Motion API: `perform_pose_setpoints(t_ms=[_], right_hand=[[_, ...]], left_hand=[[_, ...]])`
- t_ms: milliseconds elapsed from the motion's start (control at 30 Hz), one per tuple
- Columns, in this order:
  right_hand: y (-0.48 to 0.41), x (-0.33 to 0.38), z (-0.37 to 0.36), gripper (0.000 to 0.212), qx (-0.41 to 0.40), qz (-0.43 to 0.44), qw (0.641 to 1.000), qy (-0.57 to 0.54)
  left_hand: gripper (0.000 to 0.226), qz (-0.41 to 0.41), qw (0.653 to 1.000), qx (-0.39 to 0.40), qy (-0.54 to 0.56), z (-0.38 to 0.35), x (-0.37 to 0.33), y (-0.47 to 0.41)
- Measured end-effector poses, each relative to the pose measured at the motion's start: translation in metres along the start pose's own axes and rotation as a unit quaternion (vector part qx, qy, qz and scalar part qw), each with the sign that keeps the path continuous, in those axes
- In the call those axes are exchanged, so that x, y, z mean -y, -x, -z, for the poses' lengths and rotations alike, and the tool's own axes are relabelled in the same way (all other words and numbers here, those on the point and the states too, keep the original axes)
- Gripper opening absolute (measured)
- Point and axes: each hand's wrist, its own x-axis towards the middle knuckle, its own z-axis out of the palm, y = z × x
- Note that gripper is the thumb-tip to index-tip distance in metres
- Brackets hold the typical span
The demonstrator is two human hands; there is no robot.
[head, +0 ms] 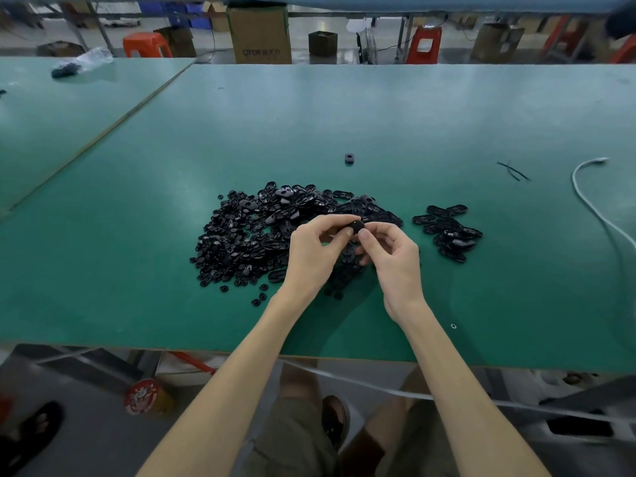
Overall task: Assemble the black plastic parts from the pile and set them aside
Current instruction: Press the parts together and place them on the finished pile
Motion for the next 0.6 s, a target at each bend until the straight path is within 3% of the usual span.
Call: perform_pose_setpoints(t_ms=[100,167,333,400,467,600], right_hand=[[-0.001,0.001,-0.001,0.009,-0.006,-0.008,1.0,0.007],[-0.002,0.001,-0.001,0.007,0.013,0.001,0.999,0.034],[-0.001,0.004,-0.001,0.032,0.005,-0.024,0.997,0.078],[0.001,0.007,-0.001,0.019,0.008,-0.049,0.999,0.01],[0.003,0.01,0.0,0.02,0.037,-0.055,0.995,-0.081],[0.003,0.011,0.001,0.022,0.045,-0.1,0.987,-0.115]], left_hand=[[0.022,-0.009,1.0,0.001,-0.029,-0.008,-0.021,-0.017],[0.019,-0.007,0.998,0.037,-0.044,-0.018,-0.038,-0.03],[0.015,-0.03,0.987,0.143,-0.063,-0.066,-0.071,-0.053],[0.017,-0.025,0.983,0.167,-0.066,-0.083,-0.076,-0.057],[0.021,-0.008,0.98,0.184,-0.072,-0.095,-0.074,-0.058],[0.024,0.006,0.98,0.165,-0.113,-0.1,-0.066,-0.056]])
